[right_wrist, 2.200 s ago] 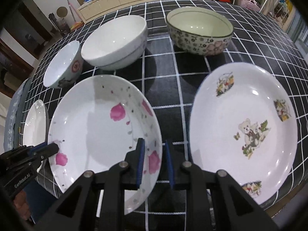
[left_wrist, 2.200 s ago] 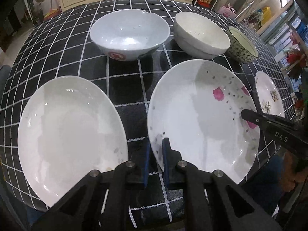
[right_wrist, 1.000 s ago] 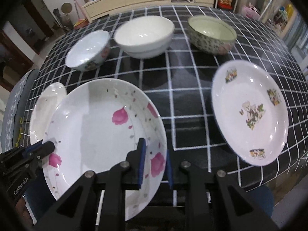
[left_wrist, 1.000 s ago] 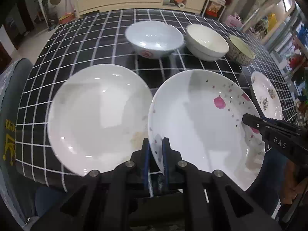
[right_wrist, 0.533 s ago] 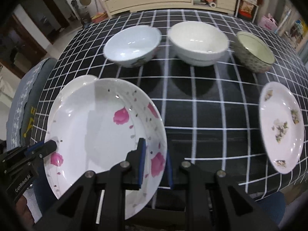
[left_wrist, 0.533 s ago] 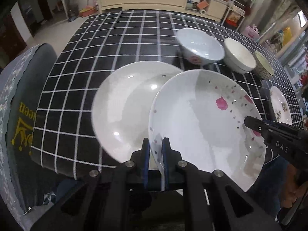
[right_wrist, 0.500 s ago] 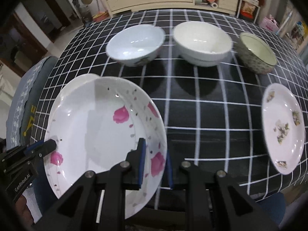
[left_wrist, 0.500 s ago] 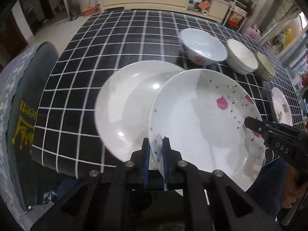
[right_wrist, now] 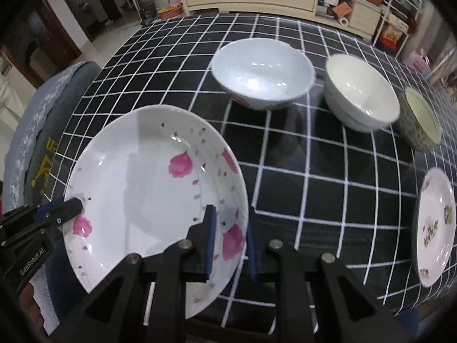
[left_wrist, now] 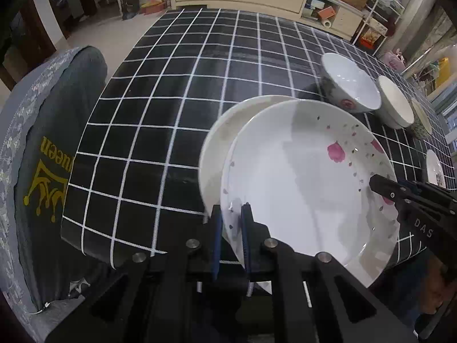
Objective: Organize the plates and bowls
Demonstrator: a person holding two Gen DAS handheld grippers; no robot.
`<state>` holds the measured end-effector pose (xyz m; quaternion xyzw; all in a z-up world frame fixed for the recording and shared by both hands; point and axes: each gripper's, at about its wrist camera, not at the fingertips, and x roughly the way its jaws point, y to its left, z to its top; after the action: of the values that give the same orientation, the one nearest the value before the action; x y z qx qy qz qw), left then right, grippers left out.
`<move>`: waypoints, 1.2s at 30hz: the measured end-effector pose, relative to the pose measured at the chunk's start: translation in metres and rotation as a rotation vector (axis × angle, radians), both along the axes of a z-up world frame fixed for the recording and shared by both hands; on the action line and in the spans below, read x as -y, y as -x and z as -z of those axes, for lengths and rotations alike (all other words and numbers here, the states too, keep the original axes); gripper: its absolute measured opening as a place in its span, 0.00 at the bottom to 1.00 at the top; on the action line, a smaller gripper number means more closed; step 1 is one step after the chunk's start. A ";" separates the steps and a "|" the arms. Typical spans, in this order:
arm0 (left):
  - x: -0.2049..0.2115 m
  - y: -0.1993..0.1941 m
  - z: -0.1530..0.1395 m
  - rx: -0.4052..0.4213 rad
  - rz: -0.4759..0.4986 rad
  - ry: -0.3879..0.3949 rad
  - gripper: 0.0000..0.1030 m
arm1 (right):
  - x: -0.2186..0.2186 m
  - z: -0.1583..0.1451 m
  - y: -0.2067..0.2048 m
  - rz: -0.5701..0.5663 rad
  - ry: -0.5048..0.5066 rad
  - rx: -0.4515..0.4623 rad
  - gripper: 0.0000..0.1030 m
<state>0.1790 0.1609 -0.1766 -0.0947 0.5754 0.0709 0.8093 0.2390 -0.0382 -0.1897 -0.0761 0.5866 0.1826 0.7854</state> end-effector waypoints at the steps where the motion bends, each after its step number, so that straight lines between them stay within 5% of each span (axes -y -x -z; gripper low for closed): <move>1: -0.003 -0.001 0.001 -0.002 -0.002 0.001 0.10 | -0.004 0.003 -0.002 -0.005 0.005 -0.008 0.23; 24: -0.027 -0.023 0.016 -0.013 -0.014 0.023 0.10 | -0.026 0.025 -0.023 -0.003 0.021 -0.067 0.23; 36: -0.012 0.008 -0.022 0.048 0.000 0.001 0.10 | -0.011 -0.008 -0.001 0.005 0.008 -0.022 0.27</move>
<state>0.1710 0.1726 -0.1549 -0.0968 0.5558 0.0681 0.8229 0.2395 -0.0272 -0.1813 -0.0756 0.5959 0.1791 0.7791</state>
